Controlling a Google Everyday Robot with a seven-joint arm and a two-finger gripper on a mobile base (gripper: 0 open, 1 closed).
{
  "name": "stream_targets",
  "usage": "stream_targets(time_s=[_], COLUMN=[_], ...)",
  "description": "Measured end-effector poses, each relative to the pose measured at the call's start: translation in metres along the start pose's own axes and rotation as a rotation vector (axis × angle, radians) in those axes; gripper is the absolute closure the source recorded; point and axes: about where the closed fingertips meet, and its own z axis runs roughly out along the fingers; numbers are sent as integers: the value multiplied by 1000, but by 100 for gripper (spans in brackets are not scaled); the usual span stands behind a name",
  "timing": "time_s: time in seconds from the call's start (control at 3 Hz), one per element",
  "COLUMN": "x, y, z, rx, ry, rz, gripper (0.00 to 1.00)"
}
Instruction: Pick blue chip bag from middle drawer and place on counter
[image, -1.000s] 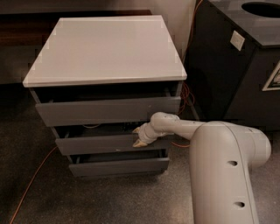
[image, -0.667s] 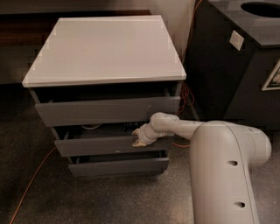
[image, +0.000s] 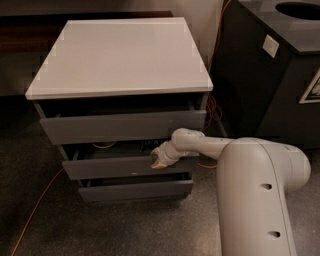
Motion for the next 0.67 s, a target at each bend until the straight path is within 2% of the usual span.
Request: stream_targets(time_s=[0.33, 0.67], x=[-3, -2], y=[22, 21], z=[-10, -9], rx=[-12, -12], ry=[-12, -12], rz=[17, 17], gripper=[100, 100])
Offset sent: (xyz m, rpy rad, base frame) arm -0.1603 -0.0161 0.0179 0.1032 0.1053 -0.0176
